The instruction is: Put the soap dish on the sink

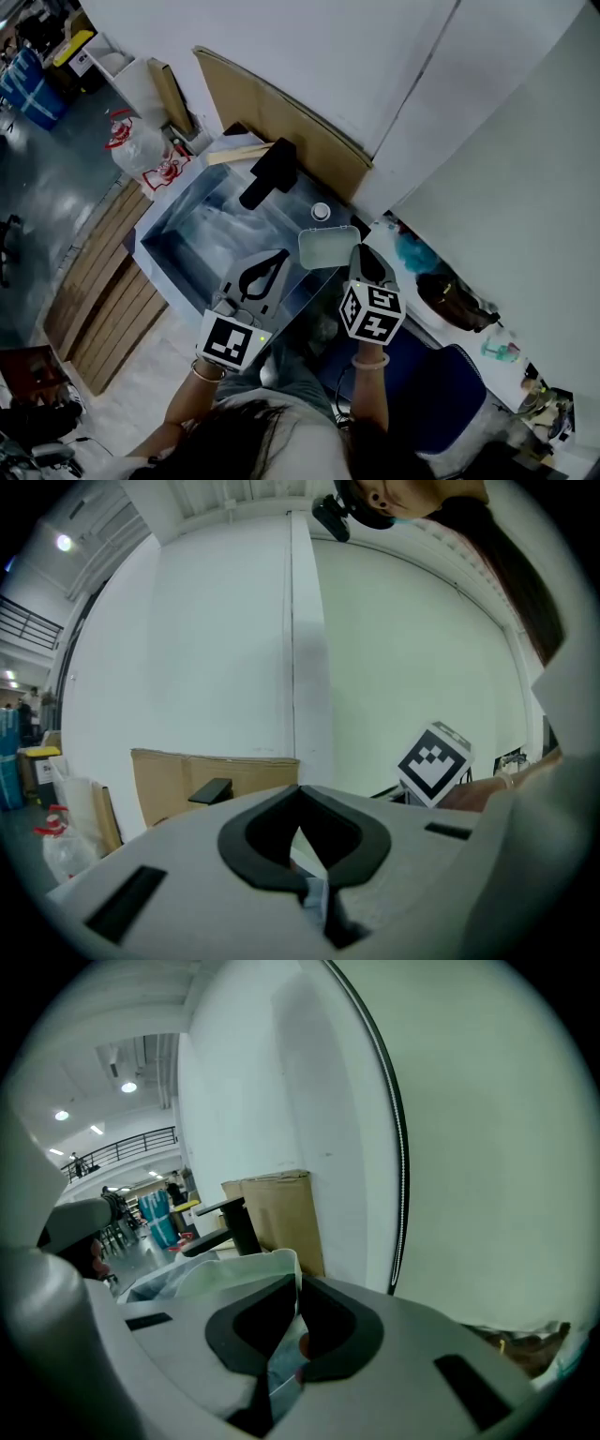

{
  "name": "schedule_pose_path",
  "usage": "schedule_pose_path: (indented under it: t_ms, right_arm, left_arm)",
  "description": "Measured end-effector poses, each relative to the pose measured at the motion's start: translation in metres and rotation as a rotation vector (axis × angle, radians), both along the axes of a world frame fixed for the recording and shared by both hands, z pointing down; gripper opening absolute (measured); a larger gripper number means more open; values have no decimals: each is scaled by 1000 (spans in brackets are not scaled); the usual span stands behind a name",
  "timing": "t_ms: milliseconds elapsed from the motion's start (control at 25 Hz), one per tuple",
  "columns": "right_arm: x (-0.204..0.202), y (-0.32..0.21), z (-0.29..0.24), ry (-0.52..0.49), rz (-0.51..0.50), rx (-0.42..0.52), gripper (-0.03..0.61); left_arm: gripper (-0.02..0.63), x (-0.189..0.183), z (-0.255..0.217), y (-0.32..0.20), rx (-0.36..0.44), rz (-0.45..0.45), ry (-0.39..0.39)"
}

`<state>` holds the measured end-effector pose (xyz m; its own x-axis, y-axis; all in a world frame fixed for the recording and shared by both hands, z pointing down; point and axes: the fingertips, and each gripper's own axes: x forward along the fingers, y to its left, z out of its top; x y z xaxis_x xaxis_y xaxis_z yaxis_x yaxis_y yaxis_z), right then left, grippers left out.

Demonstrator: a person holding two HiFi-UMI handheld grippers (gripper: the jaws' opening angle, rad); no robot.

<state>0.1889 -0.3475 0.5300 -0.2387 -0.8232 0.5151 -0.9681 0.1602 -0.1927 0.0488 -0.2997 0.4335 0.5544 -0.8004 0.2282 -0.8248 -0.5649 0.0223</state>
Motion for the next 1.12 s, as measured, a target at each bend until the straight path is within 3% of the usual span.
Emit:
schedule_pose_path:
  t_ms: [1120]
  right_arm:
    - [4,-45,91,1,-77,-104,34]
  left_arm:
    - [8,9,43,-43,-91,-73,-41]
